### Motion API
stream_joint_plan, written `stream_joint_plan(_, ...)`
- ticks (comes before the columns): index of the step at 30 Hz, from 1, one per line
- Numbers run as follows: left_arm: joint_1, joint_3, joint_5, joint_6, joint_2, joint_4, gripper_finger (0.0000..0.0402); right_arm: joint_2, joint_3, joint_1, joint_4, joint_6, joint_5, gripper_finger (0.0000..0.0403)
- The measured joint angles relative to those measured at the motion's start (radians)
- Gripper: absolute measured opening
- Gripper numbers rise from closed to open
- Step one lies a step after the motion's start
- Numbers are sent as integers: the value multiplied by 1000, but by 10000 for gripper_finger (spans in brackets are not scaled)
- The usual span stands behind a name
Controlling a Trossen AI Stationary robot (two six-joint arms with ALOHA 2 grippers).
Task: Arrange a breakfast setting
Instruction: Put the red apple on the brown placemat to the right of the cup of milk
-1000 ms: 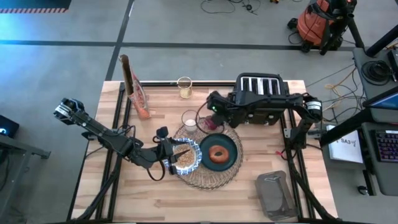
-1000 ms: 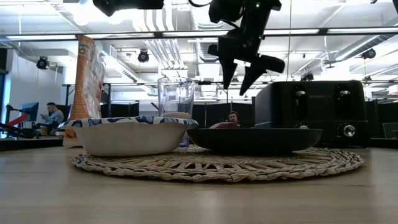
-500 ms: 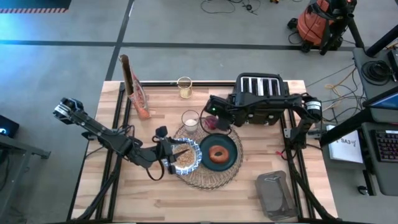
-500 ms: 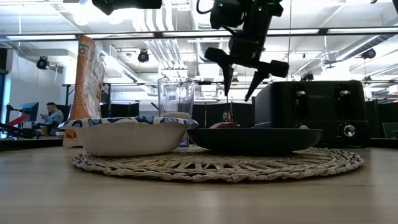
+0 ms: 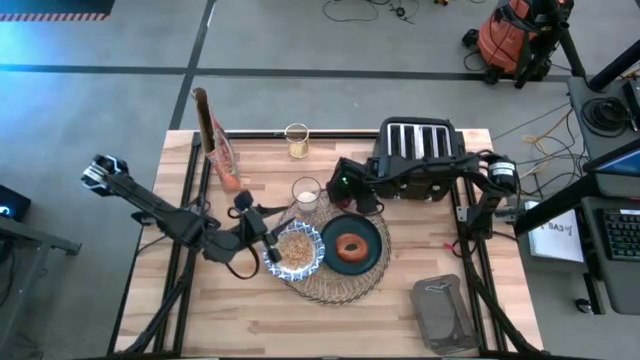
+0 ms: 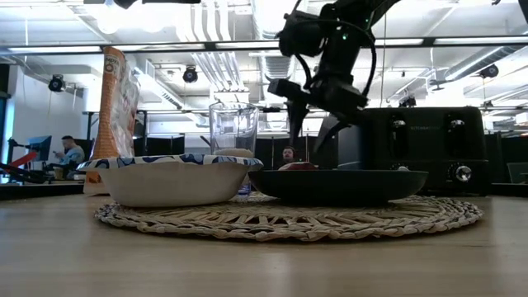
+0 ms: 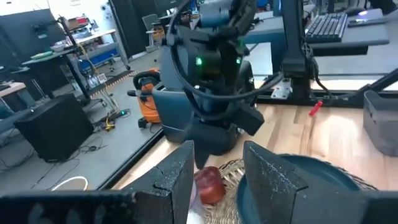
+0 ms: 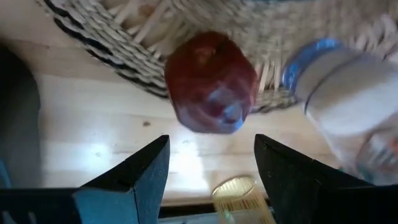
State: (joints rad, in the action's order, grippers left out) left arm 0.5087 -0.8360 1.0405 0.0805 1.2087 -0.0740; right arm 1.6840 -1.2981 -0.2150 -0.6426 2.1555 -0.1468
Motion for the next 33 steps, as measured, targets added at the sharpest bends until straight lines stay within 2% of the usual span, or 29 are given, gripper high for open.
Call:
stream_joint_plan(3,0,0,1,-19,-20,-1,123,4,5,-17,-2,66,49,223)
stream_joint_plan(7,-2,0,32,-40,-45,0,123,19,5,-37,12,71,123,223)
stream_joint_plan(19,-3,0,70,-72,-68,19,123,116,0,-53,83,145,129,223)
stream_joint_plan(25,-3,0,77,-72,-67,32,123,119,-3,-54,102,35,123,208)
stream_joint_plan(33,-3,0,77,-76,-67,39,123,120,-3,-54,95,-152,121,134)
